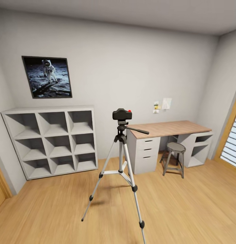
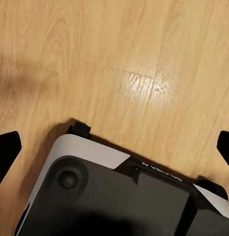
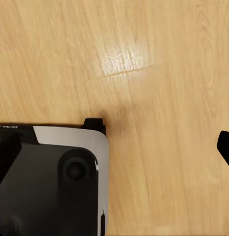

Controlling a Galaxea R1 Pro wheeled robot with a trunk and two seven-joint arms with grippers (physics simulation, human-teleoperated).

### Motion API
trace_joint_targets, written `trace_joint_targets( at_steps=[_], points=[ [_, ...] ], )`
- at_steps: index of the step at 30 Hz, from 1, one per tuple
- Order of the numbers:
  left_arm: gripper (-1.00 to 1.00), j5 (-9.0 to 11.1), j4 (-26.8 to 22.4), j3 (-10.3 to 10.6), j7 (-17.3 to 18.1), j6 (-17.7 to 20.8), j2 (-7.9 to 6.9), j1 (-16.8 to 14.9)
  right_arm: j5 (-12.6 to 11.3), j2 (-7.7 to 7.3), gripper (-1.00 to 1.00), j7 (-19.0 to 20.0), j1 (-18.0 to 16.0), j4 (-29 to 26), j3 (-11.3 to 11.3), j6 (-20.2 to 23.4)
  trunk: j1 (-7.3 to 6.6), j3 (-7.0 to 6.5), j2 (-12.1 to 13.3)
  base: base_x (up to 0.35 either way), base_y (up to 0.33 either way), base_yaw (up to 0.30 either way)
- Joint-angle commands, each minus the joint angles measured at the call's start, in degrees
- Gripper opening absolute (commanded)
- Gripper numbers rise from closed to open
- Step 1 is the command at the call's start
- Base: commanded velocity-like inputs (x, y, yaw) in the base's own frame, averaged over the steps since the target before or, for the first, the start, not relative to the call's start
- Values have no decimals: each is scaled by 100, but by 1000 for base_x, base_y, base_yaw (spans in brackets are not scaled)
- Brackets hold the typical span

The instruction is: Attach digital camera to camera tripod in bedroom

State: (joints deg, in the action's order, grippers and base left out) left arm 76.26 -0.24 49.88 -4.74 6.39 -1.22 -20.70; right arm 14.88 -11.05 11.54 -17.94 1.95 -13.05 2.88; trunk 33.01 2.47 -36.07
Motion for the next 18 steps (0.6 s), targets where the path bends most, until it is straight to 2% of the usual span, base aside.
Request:
trace_joint_targets(
  at_steps=[1, 18],
  points=[
    [100, 47, -3, 48, -19, 20, -1, -5, 50, -3, 100, 15, -8, 8, -49, 10, 2, 1, -9, 0, 0, 0],
    [100, 47, -3, 48, -19, 20, -1, -6, 50, -3, 100, 15, -8, 8, -49, 10, 2, -41, -9, 0, 0, 0]
  ],
)
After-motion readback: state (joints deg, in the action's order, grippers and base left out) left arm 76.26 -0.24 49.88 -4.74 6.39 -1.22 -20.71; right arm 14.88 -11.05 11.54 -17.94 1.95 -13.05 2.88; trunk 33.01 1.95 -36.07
